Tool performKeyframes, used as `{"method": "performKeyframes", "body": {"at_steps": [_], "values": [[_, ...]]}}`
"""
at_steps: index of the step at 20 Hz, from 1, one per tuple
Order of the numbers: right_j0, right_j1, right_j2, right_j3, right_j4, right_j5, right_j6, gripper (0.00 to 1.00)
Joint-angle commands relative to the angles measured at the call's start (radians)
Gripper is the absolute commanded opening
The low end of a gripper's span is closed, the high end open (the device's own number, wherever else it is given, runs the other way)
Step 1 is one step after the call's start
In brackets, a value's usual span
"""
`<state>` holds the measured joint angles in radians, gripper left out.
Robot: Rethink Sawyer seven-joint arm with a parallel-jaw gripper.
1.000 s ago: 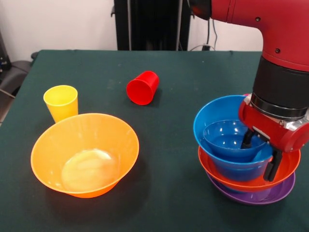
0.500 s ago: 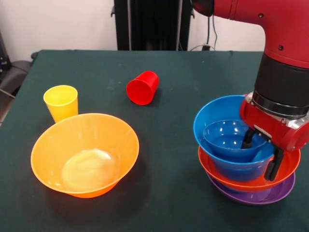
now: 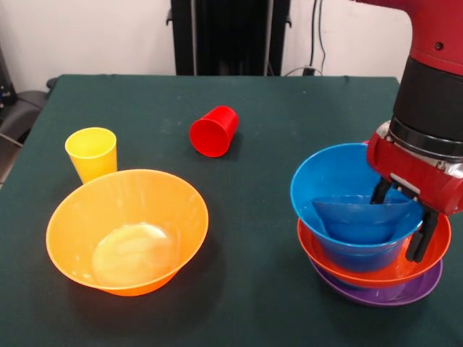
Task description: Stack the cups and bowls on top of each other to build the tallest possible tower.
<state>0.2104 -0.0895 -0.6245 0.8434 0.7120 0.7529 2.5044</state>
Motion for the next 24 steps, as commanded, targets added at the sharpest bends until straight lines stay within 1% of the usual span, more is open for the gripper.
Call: {"method": "performKeyframes", "body": {"at_steps": [1,6,11,15,16,18,21,22,24], "values": [[-0.003,0.012,0.049,-0.042,-0.002,0.122,0.256,1.00],[-0.001,0.021,0.047,-0.051,0.003,0.114,0.263,1.00],[-0.002,0.037,0.053,-0.049,0.006,0.077,0.261,1.00],[-0.001,0.031,0.058,-0.027,0.007,0.057,0.256,1.00],[-0.001,0.024,0.069,-0.009,0.007,0.039,0.245,1.00],[0.008,-0.012,0.094,0.066,0.002,-0.005,0.210,1.00],[0.030,-0.124,0.126,0.248,-0.013,-0.044,0.135,1.00],[0.036,-0.168,0.129,0.299,-0.015,-0.027,0.113,1.00],[0.042,-0.248,0.120,0.370,-0.022,0.028,0.082,1.00]]}}
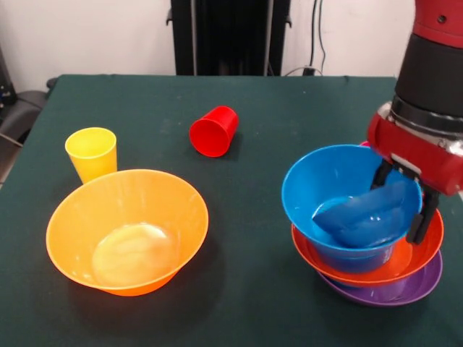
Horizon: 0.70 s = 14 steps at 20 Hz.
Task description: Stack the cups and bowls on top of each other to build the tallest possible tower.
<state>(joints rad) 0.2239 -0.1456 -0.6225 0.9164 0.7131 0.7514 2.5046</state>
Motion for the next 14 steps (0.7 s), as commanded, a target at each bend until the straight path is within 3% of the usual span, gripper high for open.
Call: {"method": "performKeyframes", "body": {"at_steps": [1,6,7,14], "values": [[0.036,-0.221,0.104,0.313,-0.031,0.062,0.078,1.00],[0.037,-0.244,0.071,0.312,-0.075,0.093,0.070,1.00],[0.035,-0.239,0.068,0.300,-0.085,0.099,0.075,0.00],[0.044,-0.223,0.051,0.278,-0.097,0.089,0.119,0.00]]}}
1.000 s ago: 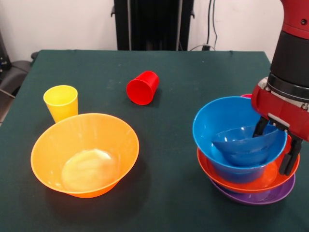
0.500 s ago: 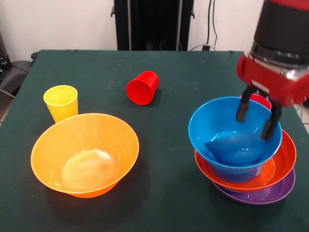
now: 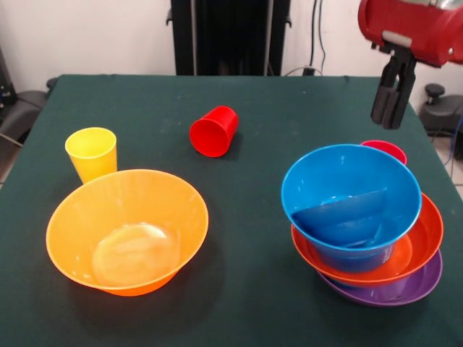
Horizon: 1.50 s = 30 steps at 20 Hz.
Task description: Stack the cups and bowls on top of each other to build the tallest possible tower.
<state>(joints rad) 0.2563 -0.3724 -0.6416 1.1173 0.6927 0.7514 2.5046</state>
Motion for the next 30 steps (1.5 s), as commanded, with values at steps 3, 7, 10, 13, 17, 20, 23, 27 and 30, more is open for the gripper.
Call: {"method": "performKeyframes", "body": {"at_steps": [3,7,10,13,17,20,23,27,30], "values": [[0.007,0.008,0.073,0.075,-0.076,0.082,0.123,0.00],[0.003,0.010,0.091,0.084,-0.065,0.048,0.124,0.00],[0.003,0.014,0.090,0.085,-0.065,0.030,0.126,0.00],[-0.007,0.030,0.096,0.083,-0.067,-0.005,0.119,0.00],[-0.027,0.052,0.111,0.084,-0.068,-0.063,0.102,0.00],[-0.033,0.083,0.095,0.069,-0.078,-0.088,0.110,0.00],[-0.055,0.101,0.095,0.055,-0.088,-0.108,0.088,0.00],[-0.099,0.096,0.113,0.032,-0.100,-0.093,0.021,0.00],[-0.148,0.074,0.130,0.019,-0.126,-0.061,-0.075,0.00]]}}
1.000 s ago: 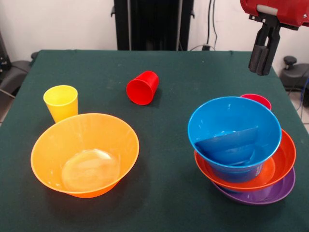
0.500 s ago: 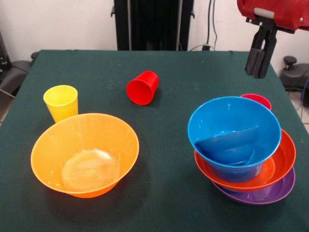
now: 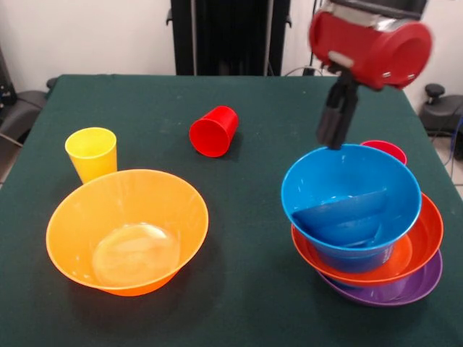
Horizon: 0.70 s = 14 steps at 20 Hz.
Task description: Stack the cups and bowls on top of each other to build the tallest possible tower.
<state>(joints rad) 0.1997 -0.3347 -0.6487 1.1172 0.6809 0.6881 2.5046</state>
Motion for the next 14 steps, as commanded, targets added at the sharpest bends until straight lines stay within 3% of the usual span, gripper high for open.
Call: {"method": "performKeyframes", "body": {"at_steps": [1,6,13,14], "values": [[-0.107,0.028,0.141,0.014,-0.126,0.011,-0.109,0.00],[-0.200,-0.022,0.196,0.015,-0.189,0.026,-0.255,0.00],[-0.339,-0.050,0.339,-0.017,-0.302,0.012,-0.414,0.00],[-0.357,-0.055,0.372,-0.026,-0.346,0.011,-0.409,1.00]]}}
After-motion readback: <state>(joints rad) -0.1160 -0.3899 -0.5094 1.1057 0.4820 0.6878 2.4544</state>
